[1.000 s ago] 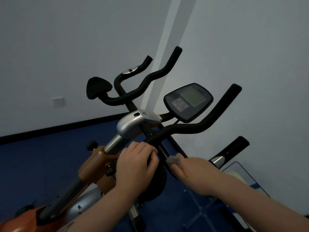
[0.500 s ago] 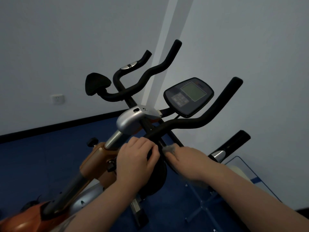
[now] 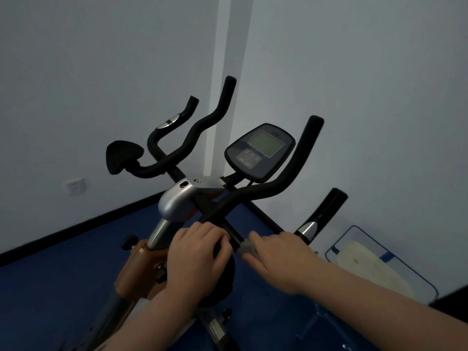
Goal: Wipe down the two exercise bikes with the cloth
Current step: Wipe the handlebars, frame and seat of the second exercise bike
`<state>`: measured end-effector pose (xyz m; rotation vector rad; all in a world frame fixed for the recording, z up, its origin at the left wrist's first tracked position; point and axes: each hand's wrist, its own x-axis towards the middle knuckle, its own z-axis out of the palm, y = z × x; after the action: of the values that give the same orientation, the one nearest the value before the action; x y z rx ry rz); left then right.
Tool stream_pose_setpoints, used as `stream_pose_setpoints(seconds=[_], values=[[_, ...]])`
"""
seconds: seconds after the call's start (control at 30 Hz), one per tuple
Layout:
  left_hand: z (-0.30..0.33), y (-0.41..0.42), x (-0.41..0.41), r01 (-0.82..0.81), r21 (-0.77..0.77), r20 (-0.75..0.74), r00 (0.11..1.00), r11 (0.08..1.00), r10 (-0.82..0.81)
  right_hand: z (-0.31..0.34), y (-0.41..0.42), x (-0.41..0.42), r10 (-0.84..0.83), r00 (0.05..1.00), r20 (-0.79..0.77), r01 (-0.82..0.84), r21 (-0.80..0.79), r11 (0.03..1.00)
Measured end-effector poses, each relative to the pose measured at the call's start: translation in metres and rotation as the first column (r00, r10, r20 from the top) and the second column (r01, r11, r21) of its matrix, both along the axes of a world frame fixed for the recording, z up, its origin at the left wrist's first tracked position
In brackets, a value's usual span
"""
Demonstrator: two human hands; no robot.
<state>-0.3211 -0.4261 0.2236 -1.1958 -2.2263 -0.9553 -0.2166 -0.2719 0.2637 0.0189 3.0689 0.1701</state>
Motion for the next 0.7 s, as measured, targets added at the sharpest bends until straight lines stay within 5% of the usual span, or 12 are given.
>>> stream_pose_setpoints(seconds=[0.13, 0.33, 0.53, 0.7], values=[[-0.005, -0.003, 0.0, -0.01, 0.015, 0.008, 1.0, 1.0, 0.01, -0.02, -0.011, -0.02, -0.123, 0.985, -0.122, 0.138, 0.128, 0.982], [-0.007, -0.004, 0.0, -0.017, 0.045, 0.058, 0.998, 0.999, 0.014, 0.004, 0.027, 0.029, 0.073, 0.951, -0.302, -0.047, 0.092, 0.995], [-0.007, -0.004, 0.0, -0.029, 0.057, 0.046, 0.999, 0.998, 0.027, -0.004, 0.046, 0.031, -0.278, 0.724, -0.631, 0.2, -0.194, 0.96], [-0.008, -0.003, 0.003, -0.051, 0.056, 0.059, 0.997, 0.997, 0.048, -0.016, 0.053, 0.037, 0.157, 0.786, -0.598, -0.099, 0.128, 0.987]])
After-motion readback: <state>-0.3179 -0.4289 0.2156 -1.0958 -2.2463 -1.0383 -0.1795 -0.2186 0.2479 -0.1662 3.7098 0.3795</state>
